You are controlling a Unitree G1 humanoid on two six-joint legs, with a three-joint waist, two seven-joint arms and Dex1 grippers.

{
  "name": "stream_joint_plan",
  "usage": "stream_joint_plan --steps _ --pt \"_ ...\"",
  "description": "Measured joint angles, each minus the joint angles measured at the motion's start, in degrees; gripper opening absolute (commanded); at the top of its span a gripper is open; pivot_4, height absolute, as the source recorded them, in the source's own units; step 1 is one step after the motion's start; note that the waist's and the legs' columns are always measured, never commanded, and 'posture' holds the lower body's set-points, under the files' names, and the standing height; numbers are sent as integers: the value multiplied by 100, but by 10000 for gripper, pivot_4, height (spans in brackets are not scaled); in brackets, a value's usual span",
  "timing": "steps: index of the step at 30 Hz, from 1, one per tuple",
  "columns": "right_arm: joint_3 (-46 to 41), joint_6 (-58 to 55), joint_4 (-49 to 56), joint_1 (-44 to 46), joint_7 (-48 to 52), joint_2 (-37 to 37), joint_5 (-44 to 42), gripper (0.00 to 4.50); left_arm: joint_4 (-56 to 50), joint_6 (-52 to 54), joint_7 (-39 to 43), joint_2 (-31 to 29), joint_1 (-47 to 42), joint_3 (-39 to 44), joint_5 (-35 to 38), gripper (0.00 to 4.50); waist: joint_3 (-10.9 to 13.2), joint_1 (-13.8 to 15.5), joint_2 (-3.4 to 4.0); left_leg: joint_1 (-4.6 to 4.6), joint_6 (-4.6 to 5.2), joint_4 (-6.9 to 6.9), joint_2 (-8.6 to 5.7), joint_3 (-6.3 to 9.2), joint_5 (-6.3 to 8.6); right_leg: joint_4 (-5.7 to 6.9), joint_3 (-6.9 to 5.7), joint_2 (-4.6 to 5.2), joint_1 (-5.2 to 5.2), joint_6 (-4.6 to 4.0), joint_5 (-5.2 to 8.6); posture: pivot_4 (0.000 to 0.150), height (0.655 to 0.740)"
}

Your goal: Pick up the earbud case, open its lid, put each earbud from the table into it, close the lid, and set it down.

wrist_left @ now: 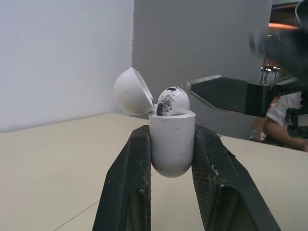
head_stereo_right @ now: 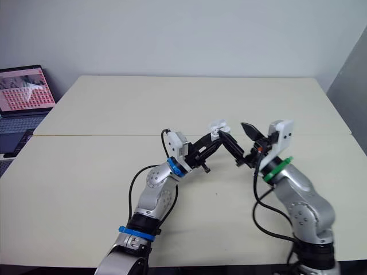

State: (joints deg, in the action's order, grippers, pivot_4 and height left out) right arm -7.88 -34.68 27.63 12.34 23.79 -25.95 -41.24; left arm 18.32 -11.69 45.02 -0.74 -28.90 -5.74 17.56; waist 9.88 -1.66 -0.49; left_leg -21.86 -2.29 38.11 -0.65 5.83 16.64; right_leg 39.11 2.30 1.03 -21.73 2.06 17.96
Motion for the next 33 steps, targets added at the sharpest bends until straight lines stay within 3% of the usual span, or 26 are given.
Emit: stream_joint_plan --steps 6,10,15,19,27,28,33 --pt "669 -365 -571 -762 1015 -2097 1175 44869 2 148 480 -785 93 171 44 7748 -2 -18 4 8 2 -1 7 -13 -1 3 8 0 0 0 0 1500 7400" --pt "835 -599 -912 -677 1226 -2291 1436 44869 5 151 673 -950 165 181 46 7748 -1 -7 3 5 2 0 9 -9 -1 2 6 1 0 0 0 1500 7400" --pt "1015 -456 -1437 -243 1305 -1840 1635 44869 -10 171 674 -971 273 221 47 7748 -1 -1 3 4 2 0 9 -9 -1 1 6 2 0 1 -1 1500 7400" --pt "1090 -79 -1897 -41 1417 -1608 1871 36049 -21 193 610 -961 348 236 46 7748 -1 2 3 3 1 3 8 -9 -1 -1 7 5 1 4 -3 1500 7400" --pt "1009 360 -2207 -57 1735 -1551 2035 6508 -86 231 566 -974 352 267 45 7748 -1 3 3 4 1 2 10 -7 -1 -1 5 5 1 4 -3 1500 7400" --pt "1003 452 -2204 -92 1795 -1545 2036 4279 -86 231 566 -978 354 269 45 7748 -2 3 3 4 2 2 9 -8 -1 -1 6 5 1 4 -3 1500 7400" --pt "890 1152 -1962 -559 2626 -1823 1969 4066 -104 232 572 -976 376 268 44 7748 -1 7 3 2 2 2 4 -9 -1 -2 6 6 1 5 -3 1500 7400"
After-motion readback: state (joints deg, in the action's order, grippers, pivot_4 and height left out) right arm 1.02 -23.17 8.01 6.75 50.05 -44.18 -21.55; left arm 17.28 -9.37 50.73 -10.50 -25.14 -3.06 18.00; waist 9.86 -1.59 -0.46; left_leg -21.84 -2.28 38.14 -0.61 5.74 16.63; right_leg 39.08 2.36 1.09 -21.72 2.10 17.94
